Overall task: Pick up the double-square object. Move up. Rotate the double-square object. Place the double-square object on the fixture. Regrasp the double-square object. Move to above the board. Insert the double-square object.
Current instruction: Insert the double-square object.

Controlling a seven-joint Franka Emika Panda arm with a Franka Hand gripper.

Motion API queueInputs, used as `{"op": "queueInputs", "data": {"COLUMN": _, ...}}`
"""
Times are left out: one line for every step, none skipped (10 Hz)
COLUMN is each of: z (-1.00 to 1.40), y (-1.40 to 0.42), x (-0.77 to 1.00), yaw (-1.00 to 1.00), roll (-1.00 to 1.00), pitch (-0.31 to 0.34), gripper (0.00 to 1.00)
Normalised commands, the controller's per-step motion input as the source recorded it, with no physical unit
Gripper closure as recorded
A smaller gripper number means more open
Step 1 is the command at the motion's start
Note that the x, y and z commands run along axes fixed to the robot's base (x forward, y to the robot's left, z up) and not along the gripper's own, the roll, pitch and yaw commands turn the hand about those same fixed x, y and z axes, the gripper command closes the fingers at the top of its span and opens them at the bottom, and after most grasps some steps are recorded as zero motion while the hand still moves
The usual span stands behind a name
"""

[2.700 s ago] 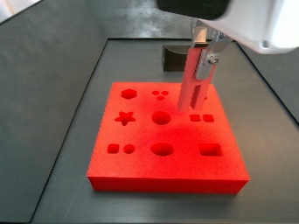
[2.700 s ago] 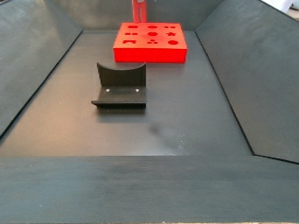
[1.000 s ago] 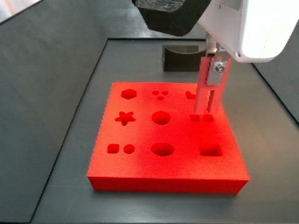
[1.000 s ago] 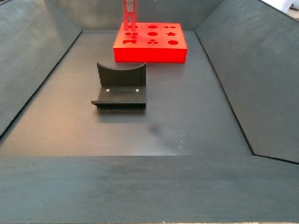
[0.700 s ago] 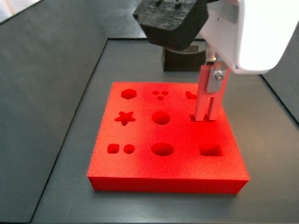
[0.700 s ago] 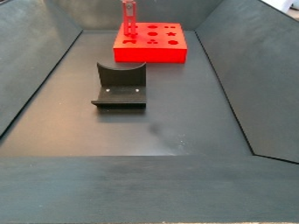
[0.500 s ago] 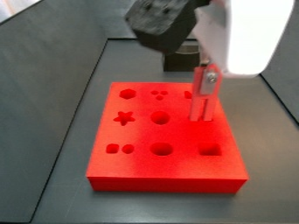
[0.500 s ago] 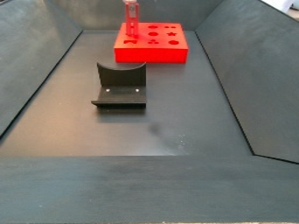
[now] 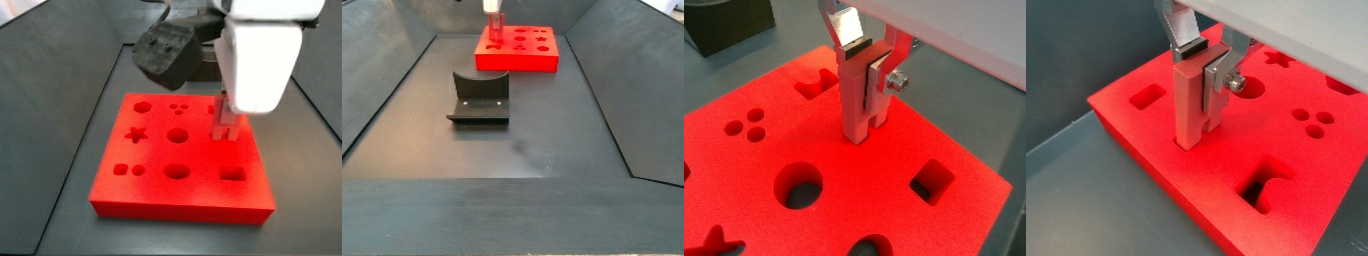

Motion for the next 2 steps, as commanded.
{"op": "queueInputs", "data": {"z": 0.00, "y": 0.00, "x": 0.00, "yaw": 0.00, "roll": 0.00, "pitch": 0.013, "gripper": 1.00}}
{"op": "queueInputs", "data": {"z": 0.00, "y": 0.00, "x": 0.00, "yaw": 0.00, "roll": 0.00, "pitch": 0.000, "gripper": 1.00}}
